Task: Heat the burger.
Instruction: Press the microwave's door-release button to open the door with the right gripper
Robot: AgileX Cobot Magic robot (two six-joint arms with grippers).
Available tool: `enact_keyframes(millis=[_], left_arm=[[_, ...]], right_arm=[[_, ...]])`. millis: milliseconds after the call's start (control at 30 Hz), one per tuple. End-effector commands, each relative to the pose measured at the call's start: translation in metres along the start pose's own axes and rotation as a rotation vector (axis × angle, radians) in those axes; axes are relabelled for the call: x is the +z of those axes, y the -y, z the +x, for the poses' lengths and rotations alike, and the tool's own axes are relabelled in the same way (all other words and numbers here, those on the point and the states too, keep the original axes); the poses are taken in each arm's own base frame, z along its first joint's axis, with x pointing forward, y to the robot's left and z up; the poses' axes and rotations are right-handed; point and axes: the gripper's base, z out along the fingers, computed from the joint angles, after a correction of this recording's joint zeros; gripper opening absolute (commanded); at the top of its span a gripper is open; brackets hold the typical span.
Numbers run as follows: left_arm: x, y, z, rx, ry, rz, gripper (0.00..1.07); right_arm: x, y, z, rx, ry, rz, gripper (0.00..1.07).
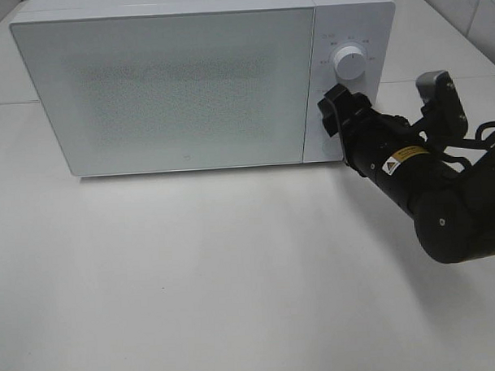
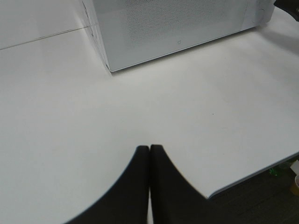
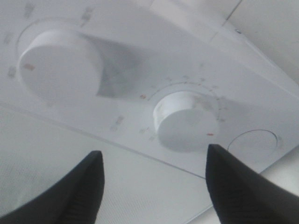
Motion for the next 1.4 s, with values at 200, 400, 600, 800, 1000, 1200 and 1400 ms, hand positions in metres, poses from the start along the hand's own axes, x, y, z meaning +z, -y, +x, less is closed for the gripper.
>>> enact_keyframes(millis=[200,400,600,800,1000,1200,1400], left_arm=[[-0.002,0.001,0.000,-0.006,0.035,-0.003,0.00],[-0.002,0.001,0.000,-0.006,0.035,-0.003,0.00],[-0.002,0.001,0.000,-0.006,0.035,-0.003,0.00],[-0.002,0.001,0.000,-0.006,0.035,-0.003,0.00],[-0.002,0.001,0.000,-0.006,0.035,-0.003,0.00],[-0.002,0.001,0.000,-0.006,0.035,-0.003,0.00],[-0.002,0.001,0.000,-0.006,0.035,-0.003,0.00]], right_arm=[[-0.006,-0.030,0.000,-0.537,0.030,-0.291,0.61],[-0.008,-0.033,0.010,-0.708,-0.081,-0.338,0.58],[-0.014,-0.038,0.009,-0.880,-0.204,-0.303,0.57],[-0.032,-0.048,-0.003,-1.014,-0.374,-0.226,0.57],[-0.047,-0.057,-0.019,-1.071,-0.454,-0.132,0.57],[-0.052,-0.070,-0.039,-1.108,-0.552,0.010,0.57],[-0.053,-0.093,-0.070,-1.111,-0.687,0.224,0.57]])
